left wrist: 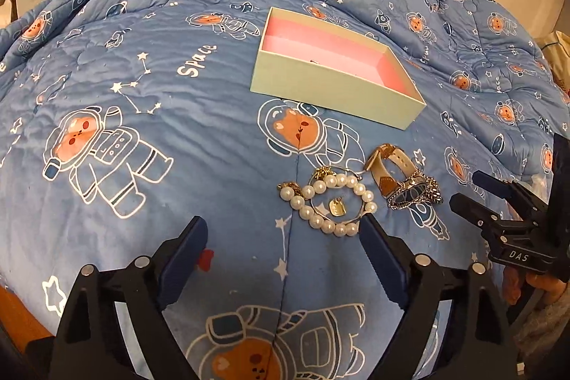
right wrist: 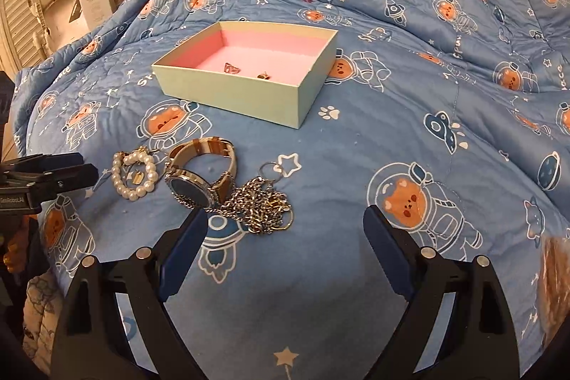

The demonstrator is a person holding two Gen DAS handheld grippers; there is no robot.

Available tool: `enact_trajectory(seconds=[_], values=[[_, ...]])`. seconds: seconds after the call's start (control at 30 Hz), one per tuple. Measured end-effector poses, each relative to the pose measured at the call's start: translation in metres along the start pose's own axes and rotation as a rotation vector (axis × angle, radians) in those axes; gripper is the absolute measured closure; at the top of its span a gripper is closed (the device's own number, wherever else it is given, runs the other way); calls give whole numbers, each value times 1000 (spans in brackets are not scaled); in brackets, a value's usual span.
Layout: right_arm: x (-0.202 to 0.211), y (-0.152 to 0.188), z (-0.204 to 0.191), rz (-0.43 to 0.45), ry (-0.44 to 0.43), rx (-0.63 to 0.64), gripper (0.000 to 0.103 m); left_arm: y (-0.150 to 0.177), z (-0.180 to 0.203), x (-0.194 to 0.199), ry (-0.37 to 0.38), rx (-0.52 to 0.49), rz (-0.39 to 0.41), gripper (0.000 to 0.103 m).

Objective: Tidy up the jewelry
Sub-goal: 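Open both grippers over the pink box and withdraw them, then grasp the pearl bracelet with the left gripper while the right grasps the gold chain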

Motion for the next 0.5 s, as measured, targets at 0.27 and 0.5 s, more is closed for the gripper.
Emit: enact_trajectory(seconds=[0.27, 0.5], values=[[4, -11, -26, 14, -73, 133, 32, 4, 13, -4, -7, -33, -18, 36], [-12, 0, -10, -73, -65, 114, 61, 8, 18, -8, -16, -52, -24, 36]])
Point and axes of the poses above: each gripper's, at about its wrist camera, not at the fingertips, and x roughly against the way its jaws point, z to its right, y to its underside, the point moved 1 cm from there along -x, roughly the way its jaws point, and after that the axes turned 5 degrees about -z, right-handed, at the moved point
